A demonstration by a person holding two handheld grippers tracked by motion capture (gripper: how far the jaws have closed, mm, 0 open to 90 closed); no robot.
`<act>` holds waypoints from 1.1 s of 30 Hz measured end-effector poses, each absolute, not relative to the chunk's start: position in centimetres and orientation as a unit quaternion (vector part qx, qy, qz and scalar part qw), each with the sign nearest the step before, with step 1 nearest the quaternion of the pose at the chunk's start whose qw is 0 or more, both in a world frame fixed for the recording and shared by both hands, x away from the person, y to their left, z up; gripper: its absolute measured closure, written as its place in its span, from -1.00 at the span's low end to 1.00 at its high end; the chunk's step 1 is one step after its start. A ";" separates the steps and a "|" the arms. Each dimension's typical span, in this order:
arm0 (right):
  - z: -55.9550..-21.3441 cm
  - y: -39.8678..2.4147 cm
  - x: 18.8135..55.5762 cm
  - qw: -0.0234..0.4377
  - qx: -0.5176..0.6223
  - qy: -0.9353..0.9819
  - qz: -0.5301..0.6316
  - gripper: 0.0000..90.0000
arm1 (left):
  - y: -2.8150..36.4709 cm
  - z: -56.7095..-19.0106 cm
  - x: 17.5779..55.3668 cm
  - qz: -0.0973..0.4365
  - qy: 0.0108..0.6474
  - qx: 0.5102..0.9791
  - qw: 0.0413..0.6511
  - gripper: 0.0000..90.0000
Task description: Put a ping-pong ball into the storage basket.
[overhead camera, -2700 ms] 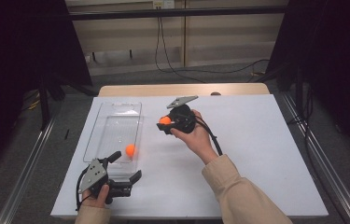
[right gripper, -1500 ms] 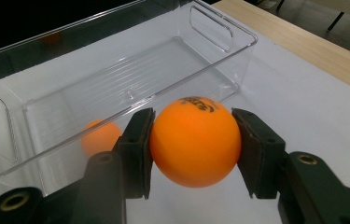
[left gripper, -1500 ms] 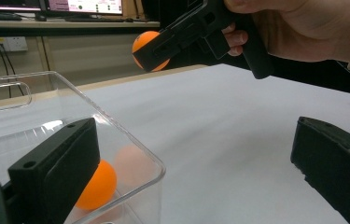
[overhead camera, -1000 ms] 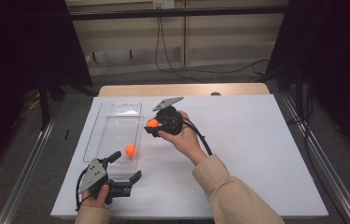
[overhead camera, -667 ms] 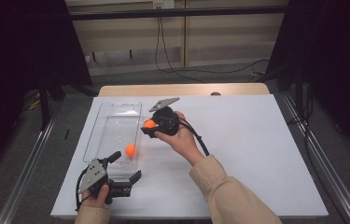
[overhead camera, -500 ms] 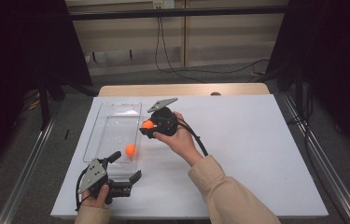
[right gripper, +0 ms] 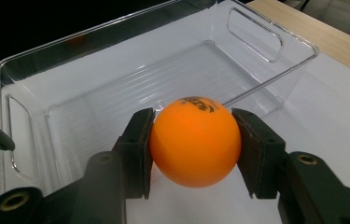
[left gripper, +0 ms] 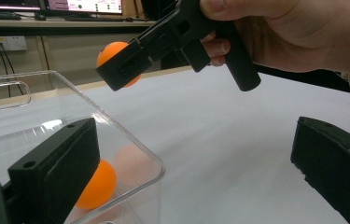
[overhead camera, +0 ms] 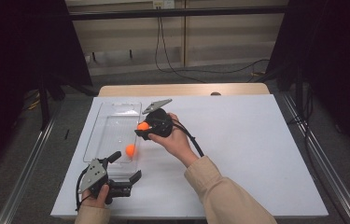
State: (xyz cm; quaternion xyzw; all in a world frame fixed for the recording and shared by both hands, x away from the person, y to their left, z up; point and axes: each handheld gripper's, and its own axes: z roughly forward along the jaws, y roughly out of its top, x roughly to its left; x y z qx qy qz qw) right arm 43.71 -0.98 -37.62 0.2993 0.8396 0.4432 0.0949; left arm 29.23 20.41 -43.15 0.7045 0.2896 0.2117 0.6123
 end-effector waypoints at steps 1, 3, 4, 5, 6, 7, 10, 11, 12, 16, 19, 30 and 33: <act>-37.6 -0.9 43.7 0.095 0.298 0.840 0.442 0.14 | 20.4 -43.1 29.2 0.211 0.289 0.705 0.613 -0.98; -37.7 -0.7 43.7 0.095 0.296 0.841 0.443 0.14 | 20.4 -43.1 29.2 0.212 0.289 0.705 0.612 -0.98; -37.7 -0.6 43.7 0.094 0.296 0.841 0.443 0.14 | 20.4 -43.1 29.2 0.212 0.290 0.704 0.612 -0.98; -37.7 -0.5 43.7 0.093 0.296 0.841 0.442 0.14 | 20.4 -43.1 29.2 0.212 0.290 0.704 0.612 -0.98; -37.8 -0.5 43.7 0.093 0.297 0.841 0.442 0.14 | 20.4 -43.1 29.2 0.212 0.290 0.704 0.612 -0.98; -37.8 -0.4 43.7 0.092 0.297 0.841 0.443 0.14 | 20.4 -43.2 29.2 0.211 0.290 0.705 0.612 -0.98; -37.9 -0.2 43.7 0.091 0.296 0.841 0.443 0.14 | 20.4 -43.2 29.2 0.211 0.290 0.705 0.612 -0.98; -37.9 -0.1 43.7 0.091 0.296 0.841 0.443 0.14 | 20.4 -43.2 29.2 0.211 0.290 0.705 0.612 -0.98; -37.9 0.0 43.7 0.090 0.294 0.842 0.444 0.14 | 20.4 -43.2 29.2 0.211 0.289 0.705 0.612 -0.98; -38.0 0.2 43.6 0.089 0.295 0.842 0.444 0.14 | 20.4 -43.2 29.2 0.211 0.290 0.706 0.611 -0.98; -37.9 0.4 43.6 0.089 0.292 0.842 0.444 0.14 | 20.4 -43.2 29.2 0.211 0.290 0.705 0.612 -0.98; -38.0 1.1 43.5 0.086 0.288 0.844 0.444 0.14 | 20.4 -43.2 29.2 0.212 0.292 0.704 0.613 -0.98; -38.0 1.2 43.5 0.086 0.288 0.845 0.442 0.14 | 20.5 -43.2 29.2 0.211 0.291 0.704 0.612 -0.98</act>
